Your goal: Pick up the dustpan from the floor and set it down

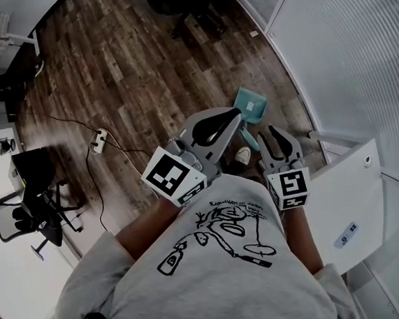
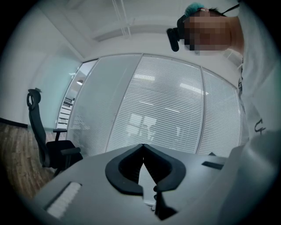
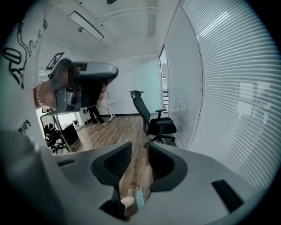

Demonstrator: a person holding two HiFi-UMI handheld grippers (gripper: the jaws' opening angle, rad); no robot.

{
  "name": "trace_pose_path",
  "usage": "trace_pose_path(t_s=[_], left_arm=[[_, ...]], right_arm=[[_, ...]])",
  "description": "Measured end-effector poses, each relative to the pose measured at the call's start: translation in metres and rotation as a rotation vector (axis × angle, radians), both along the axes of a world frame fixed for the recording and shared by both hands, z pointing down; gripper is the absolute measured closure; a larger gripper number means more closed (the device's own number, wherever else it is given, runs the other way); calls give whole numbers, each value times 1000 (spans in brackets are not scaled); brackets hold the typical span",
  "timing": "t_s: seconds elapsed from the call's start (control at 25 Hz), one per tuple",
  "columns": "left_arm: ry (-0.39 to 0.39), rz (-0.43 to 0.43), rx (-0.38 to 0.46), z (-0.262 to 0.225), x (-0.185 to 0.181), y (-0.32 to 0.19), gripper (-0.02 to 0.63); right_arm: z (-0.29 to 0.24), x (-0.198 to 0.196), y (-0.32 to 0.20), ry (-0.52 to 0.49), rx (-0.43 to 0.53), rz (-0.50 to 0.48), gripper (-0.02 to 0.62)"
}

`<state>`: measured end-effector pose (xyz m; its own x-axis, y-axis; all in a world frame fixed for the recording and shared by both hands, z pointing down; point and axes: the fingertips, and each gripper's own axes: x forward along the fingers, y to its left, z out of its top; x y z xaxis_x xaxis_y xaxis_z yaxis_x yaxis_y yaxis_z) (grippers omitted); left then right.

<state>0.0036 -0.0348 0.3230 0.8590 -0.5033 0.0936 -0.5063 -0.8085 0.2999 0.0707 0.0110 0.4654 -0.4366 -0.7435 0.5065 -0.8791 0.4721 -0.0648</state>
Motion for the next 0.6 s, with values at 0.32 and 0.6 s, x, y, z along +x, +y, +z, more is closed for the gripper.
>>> trace_pose_path(t_s=[0.32, 0.6], left_arm=[[-6, -4, -9, 3, -1, -8, 604], [-11, -15, -6, 1, -6, -12, 604]], right_arm=[[69, -8, 5, 74, -73, -80, 488], [118, -13, 10, 100, -173, -121, 463]])
